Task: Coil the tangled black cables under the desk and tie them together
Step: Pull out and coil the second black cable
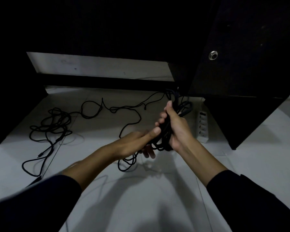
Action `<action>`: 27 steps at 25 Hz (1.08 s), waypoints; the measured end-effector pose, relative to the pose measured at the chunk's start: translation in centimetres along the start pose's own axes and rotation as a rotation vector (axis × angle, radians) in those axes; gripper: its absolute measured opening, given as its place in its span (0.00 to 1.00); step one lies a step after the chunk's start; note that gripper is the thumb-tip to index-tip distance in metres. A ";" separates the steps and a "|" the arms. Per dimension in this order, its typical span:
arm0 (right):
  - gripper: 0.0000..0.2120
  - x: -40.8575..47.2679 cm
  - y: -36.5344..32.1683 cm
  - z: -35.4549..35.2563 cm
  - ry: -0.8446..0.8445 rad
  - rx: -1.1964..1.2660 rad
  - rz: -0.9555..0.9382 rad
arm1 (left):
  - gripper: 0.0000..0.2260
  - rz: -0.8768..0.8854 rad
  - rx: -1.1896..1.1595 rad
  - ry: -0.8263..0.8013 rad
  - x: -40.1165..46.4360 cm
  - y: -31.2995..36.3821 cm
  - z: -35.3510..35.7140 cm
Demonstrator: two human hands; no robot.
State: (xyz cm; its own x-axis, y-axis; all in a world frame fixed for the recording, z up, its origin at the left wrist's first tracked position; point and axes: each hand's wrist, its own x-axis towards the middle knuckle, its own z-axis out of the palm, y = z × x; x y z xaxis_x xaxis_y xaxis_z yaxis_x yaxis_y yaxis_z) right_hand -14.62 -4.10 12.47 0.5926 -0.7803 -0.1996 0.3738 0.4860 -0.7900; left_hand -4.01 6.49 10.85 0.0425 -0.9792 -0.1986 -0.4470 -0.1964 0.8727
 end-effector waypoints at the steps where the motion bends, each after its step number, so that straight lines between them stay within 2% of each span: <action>1: 0.12 0.1 -0.3 -0.2 -0.012 -0.006 0.001 | 0.32 -0.031 0.030 -0.012 -0.3 -0.8 0.0; 4: 0.11 0.5 -0.8 -1.0 -0.052 -0.013 0.010 | 0.24 -0.094 0.047 -0.047 -1.0 -3.4 -1.1; 8: 0.10 0.8 -1.4 -1.7 -0.076 -0.098 0.007 | 0.11 -0.073 0.057 -0.027 -1.6 -4.5 -3.3; 16: 0.10 0.8 -1.6 -1.4 -0.059 -0.600 -0.127 | 0.05 0.183 0.317 0.076 -0.1 -0.2 -3.9; 18: 0.07 0.6 -1.5 -1.3 -0.050 -0.682 -0.155 | 0.02 0.197 0.263 0.084 0.2 0.8 -3.6; 20: 0.02 0.7 -1.0 -1.2 -0.031 -0.744 -0.191 | 0.06 0.139 0.090 0.095 0.4 1.7 -3.2; 23: 0.07 0.7 -0.3 -1.0 -0.034 -0.794 -0.234 | 0.11 0.077 0.016 0.122 0.7 2.4 -3.1; 27: 0.08 0.4 0.2 -0.5 -0.092 -0.814 -0.305 | 0.17 0.085 -0.186 0.181 1.3 2.6 -3.2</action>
State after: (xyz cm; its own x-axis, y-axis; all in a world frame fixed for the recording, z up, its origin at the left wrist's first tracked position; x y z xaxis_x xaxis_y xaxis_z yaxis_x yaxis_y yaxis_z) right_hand -14.66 -4.51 11.95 0.6184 -0.7784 0.1075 -0.0795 -0.1981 -0.9770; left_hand -2.28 4.59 14.27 0.1784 -0.9825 -0.0531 -0.2842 -0.1031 0.9532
